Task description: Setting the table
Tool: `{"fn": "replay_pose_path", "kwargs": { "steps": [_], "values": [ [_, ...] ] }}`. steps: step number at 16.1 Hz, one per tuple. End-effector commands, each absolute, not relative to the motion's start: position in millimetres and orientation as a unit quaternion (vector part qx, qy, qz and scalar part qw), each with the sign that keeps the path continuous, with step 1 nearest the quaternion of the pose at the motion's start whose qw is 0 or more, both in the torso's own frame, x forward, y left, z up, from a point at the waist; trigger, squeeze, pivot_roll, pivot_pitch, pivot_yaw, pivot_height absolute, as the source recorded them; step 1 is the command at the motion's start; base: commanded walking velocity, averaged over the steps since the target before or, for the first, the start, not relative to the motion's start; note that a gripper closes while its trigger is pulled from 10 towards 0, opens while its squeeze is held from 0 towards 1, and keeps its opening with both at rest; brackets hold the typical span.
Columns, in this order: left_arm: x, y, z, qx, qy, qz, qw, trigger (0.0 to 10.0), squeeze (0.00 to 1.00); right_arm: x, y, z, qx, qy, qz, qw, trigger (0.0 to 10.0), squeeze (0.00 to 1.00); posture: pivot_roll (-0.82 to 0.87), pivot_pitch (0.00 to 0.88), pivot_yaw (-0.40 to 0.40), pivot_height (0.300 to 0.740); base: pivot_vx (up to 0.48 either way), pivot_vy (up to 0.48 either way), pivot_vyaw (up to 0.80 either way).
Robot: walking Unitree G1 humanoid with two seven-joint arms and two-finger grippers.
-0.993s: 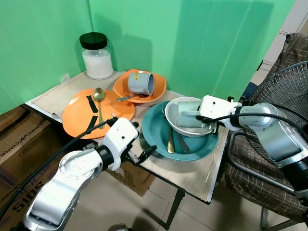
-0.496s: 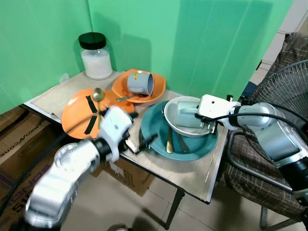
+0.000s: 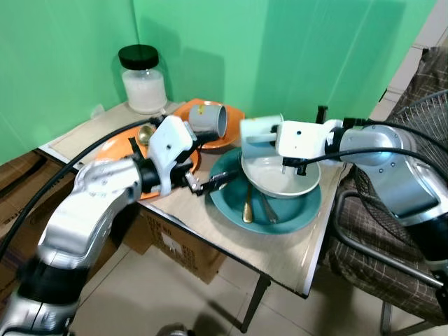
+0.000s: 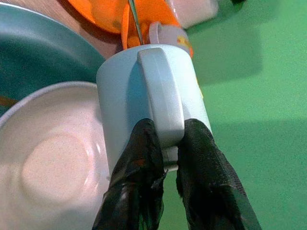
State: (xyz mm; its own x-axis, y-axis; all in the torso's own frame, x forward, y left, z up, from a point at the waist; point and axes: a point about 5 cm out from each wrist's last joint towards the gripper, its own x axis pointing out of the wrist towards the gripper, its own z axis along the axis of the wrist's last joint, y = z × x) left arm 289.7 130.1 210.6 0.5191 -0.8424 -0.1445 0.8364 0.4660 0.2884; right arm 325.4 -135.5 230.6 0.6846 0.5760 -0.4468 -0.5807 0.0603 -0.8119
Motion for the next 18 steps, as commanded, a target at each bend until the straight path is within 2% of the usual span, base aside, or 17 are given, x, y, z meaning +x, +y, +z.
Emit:
{"fn": "replay_pose_path", "kwargs": {
  "steps": [1,4,5,6,7,8,9,10,16,18],
  "values": [
    [297.1,124.0,215.6,0.181,-0.022,-0.501,0.846,10.0,0.00,323.4,-132.8,239.0,-0.582,-0.009,0.400,0.708,0.0,0.00,0.18,0.000,-0.031,0.740,0.000,0.000,0.00],
    [310.4,117.6,216.4,0.243,-0.029,-0.513,0.823,10.0,0.00,321.6,-134.2,240.3,-0.602,-0.011,0.395,0.694,0.0,0.00,0.17,0.000,-0.027,0.740,0.000,0.000,0.00],
    [315.9,114.7,217.5,0.256,-0.039,-0.503,0.824,8.9,0.00,321.5,-135.2,241.7,-0.607,-0.012,0.391,0.692,0.0,0.00,0.17,0.000,-0.026,0.740,0.000,0.000,0.00],
    [317.6,111.7,217.9,0.255,-0.042,-0.502,0.825,4.9,0.00,321.4,-135.5,242.4,-0.608,-0.013,0.390,0.691,0.0,0.00,0.17,0.000,-0.026,0.740,0.000,0.000,0.00],
    [319.4,106.6,217.3,0.252,-0.047,-0.508,0.823,4.1,0.00,321.2,-135.9,243.0,-0.609,-0.013,0.389,0.691,0.0,0.00,0.17,0.000,-0.026,0.740,0.000,0.000,0.00],
    [322.0,101.5,212.4,0.267,-0.046,-0.508,0.818,1.8,0.00,321.5,-135.8,243.4,-0.610,-0.013,0.388,0.691,0.0,0.00,0.17,0.000,-0.023,0.740,0.000,0.000,0.00],
    [323.3,100.6,210.8,0.273,-0.046,-0.505,0.817,1.8,0.00,321.6,-135.9,243.5,-0.610,-0.013,0.388,0.691,0.0,0.00,0.17,0.000,-0.025,0.740,0.000,0.000,0.00],
    [328.6,100.5,208.9,0.294,-0.050,-0.487,0.821,0.0,0.00,321.8,-136.4,243.5,-0.611,-0.013,0.387,0.690,0.0,0.00,0.17,0.000,-0.025,0.740,0.000,0.000,0.00],
    [337.2,90.0,207.9,0.303,-0.076,-0.476,0.822,0.0,0.00,321.8,-135.4,244.6,-0.610,-0.014,0.387,0.691,0.0,0.00,0.17,0.000,-0.023,0.740,0.000,0.000,0.00],
    [334.6,80.6,205.0,0.287,-0.078,-0.500,0.813,0.0,0.00,321.1,-134.7,243.9,-0.609,-0.014,0.389,0.691,0.0,0.00,0.17,0.000,-0.022,0.740,0.000,0.000,0.00]
  ]
}}
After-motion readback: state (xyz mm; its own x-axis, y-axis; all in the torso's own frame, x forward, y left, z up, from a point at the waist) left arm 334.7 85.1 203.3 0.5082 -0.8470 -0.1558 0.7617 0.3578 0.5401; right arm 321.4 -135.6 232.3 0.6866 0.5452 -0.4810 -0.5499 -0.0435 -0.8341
